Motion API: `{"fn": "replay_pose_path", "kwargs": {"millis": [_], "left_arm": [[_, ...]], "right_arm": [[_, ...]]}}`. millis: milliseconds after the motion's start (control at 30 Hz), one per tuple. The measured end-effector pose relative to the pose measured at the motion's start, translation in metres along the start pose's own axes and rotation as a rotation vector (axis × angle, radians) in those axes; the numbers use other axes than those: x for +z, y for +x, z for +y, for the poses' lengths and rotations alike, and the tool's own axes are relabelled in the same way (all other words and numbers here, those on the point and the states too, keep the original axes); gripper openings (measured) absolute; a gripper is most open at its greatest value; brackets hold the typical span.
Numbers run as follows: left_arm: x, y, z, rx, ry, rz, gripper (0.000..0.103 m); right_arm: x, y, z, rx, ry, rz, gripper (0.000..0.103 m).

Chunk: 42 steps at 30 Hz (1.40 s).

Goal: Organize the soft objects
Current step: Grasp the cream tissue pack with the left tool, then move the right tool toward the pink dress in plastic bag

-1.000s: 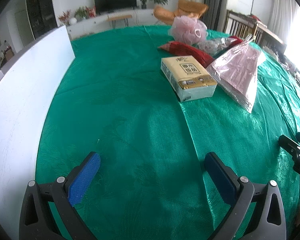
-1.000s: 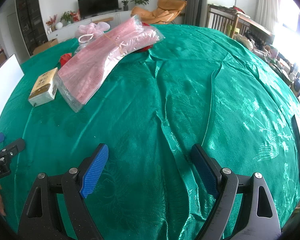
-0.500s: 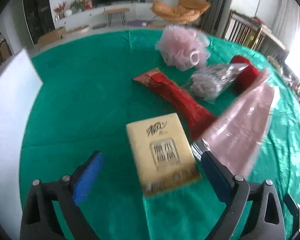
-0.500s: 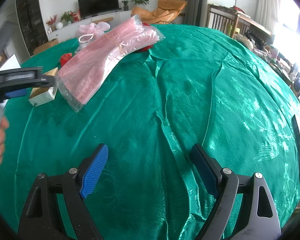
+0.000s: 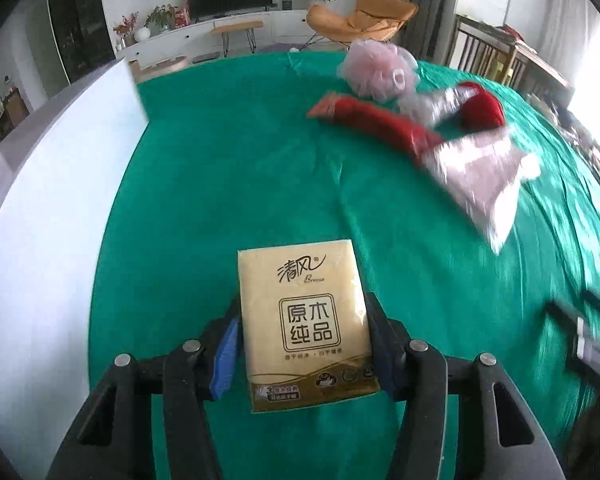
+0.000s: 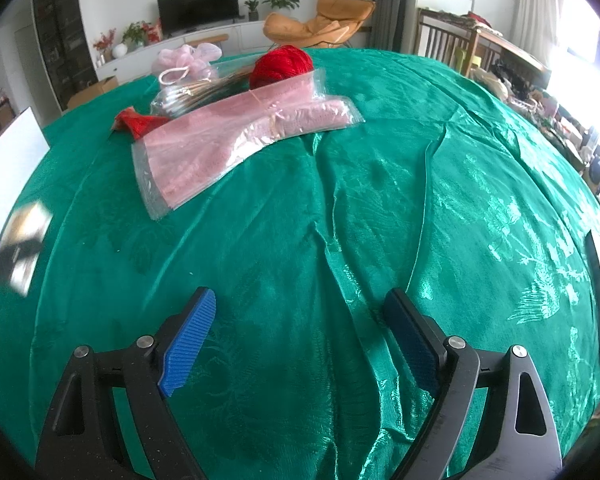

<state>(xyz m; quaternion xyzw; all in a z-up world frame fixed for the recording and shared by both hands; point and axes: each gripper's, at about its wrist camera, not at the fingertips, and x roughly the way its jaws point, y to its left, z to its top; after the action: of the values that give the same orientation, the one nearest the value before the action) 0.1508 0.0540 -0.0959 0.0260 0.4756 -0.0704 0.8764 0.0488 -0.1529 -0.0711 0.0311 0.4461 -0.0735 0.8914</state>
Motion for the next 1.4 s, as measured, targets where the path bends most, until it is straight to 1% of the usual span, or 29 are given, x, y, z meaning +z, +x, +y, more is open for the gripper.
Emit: {"fn": "replay_pose_path", "kwargs": {"millis": [33,100,133,167,200,233,267,300,367,1267,1400], "left_arm": [[-0.011,-0.003,0.004,-0.005,0.005,-0.003,0.060],[-0.020,-0.002,0.007,-0.003,0.024,-0.011,0.073],[-0.022,-0.001,0.008,0.017,0.045,-0.031,0.085],[-0.021,0.002,0.008,0.033,0.052,-0.041,0.091],[-0.020,0.002,0.008,0.048,0.062,-0.060,0.092],[-0.020,0.003,0.009,0.052,0.065,-0.076,0.096],[-0.019,0.006,0.011,0.053,0.057,-0.081,0.101],[-0.019,0.009,0.014,0.052,0.040,-0.076,0.103],[-0.015,0.014,0.023,0.015,-0.008,-0.060,0.103],[-0.014,0.014,0.022,0.021,-0.009,-0.062,0.103],[-0.014,0.014,0.022,0.021,-0.010,-0.062,0.103]], "right_arm": [[0.000,0.000,0.000,0.000,0.000,0.000,0.089],[0.000,0.000,0.000,0.000,0.000,0.000,0.089],[0.000,0.000,0.000,0.000,0.000,0.000,0.089],[0.000,0.000,0.000,0.001,0.001,0.000,0.089],[0.000,0.000,-0.001,0.001,0.001,0.000,0.089],[0.000,0.000,-0.001,0.001,0.001,0.000,0.089],[0.000,0.000,0.000,0.001,0.001,0.000,0.089],[0.000,0.000,0.001,0.001,0.000,0.000,0.089],[0.000,0.000,0.001,0.001,0.000,0.000,0.089],[-0.001,0.000,0.002,0.001,0.001,0.000,0.089],[-0.002,0.000,0.004,0.005,0.001,0.001,0.090]]}}
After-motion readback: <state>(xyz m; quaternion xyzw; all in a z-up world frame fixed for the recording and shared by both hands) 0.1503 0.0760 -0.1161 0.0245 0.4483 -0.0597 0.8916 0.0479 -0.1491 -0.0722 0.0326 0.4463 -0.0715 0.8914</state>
